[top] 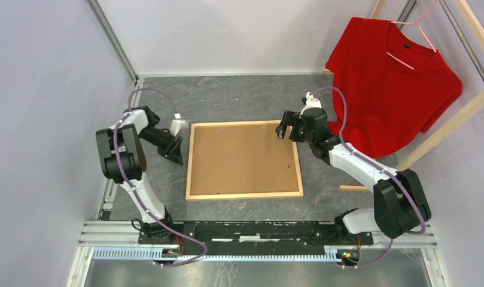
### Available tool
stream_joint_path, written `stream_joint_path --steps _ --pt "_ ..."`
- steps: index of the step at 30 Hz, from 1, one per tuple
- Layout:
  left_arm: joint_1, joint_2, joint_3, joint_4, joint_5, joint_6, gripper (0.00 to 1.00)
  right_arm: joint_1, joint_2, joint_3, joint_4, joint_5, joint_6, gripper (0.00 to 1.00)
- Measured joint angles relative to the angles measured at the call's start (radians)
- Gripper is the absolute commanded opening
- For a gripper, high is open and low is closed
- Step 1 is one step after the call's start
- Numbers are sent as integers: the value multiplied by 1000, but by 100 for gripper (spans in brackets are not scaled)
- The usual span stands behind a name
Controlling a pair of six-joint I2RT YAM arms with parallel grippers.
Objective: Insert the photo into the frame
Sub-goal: Adjust the photo frame at the center of the board, then install the photo frame at the center of the board.
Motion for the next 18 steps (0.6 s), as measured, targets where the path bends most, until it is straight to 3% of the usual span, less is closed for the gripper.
stream_joint_path --steps 5,13,18 --pt "73 81 137 23 104 -56 55 57 31 80 80 -65 2 91" --pt "57 205 136 23 218 -111 41 317 417 348 229 -299 2 86" --pt "56 232 136 19 249 -122 37 401 586 486 246 -367 14 84"
